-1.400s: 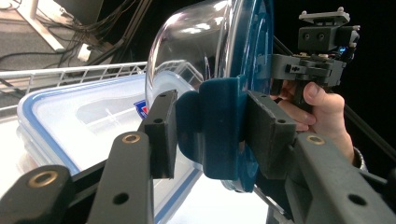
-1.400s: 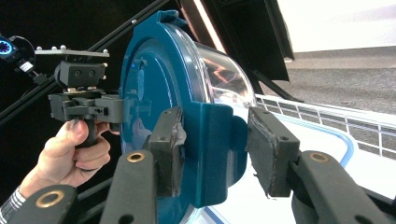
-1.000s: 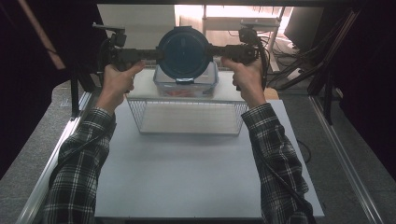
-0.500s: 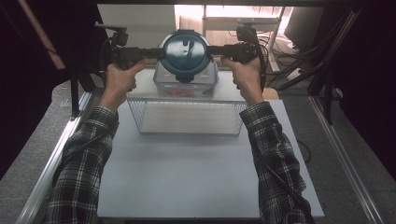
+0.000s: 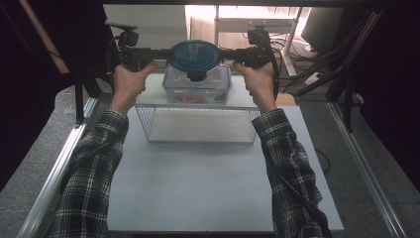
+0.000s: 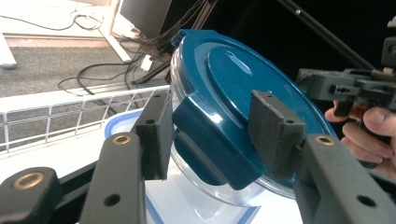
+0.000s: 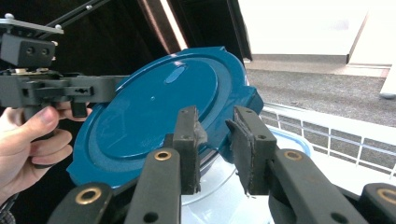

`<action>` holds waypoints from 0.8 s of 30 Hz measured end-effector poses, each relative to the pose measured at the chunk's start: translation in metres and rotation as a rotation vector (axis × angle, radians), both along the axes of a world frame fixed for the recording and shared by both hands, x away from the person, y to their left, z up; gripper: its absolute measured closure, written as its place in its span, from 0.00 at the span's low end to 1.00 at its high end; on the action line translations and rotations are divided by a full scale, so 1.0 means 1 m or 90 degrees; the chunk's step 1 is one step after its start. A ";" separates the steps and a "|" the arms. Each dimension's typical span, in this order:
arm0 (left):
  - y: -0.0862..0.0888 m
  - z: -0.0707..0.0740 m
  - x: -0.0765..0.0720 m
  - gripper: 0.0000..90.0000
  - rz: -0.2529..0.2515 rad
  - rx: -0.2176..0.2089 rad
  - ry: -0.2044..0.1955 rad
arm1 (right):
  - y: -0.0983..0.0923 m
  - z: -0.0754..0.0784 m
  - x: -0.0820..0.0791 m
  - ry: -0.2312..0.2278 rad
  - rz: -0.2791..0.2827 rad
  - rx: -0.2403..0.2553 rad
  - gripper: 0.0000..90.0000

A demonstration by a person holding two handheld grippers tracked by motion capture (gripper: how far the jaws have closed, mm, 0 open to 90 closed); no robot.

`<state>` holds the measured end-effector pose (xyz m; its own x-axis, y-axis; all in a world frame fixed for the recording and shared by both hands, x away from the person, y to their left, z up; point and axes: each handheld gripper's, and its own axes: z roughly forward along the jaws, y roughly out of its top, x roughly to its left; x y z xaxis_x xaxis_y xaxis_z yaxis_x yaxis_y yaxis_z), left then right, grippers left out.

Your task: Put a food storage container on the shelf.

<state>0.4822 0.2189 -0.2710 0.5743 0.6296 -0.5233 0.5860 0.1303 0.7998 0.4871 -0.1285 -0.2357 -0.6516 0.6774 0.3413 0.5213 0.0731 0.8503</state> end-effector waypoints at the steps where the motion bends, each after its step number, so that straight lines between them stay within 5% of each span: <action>1: 0.000 -0.001 0.001 0.59 0.002 -0.010 0.001 | -0.001 0.000 -0.001 -0.002 0.002 0.003 0.81; 10: -0.005 0.001 0.003 0.61 0.020 0.001 -0.013 | -0.004 0.000 -0.009 -0.001 0.003 0.001 0.80; 14: -0.011 0.008 -0.006 0.53 0.041 0.072 -0.077 | -0.005 0.000 -0.010 -0.003 0.010 -0.002 0.74; 18: -0.014 0.016 -0.014 0.44 0.026 0.081 -0.090 | -0.004 0.002 -0.015 -0.018 0.010 -0.029 0.66; 24: -0.019 0.024 -0.033 0.32 0.008 0.128 -0.109 | -0.001 0.002 -0.023 -0.043 0.024 -0.042 0.47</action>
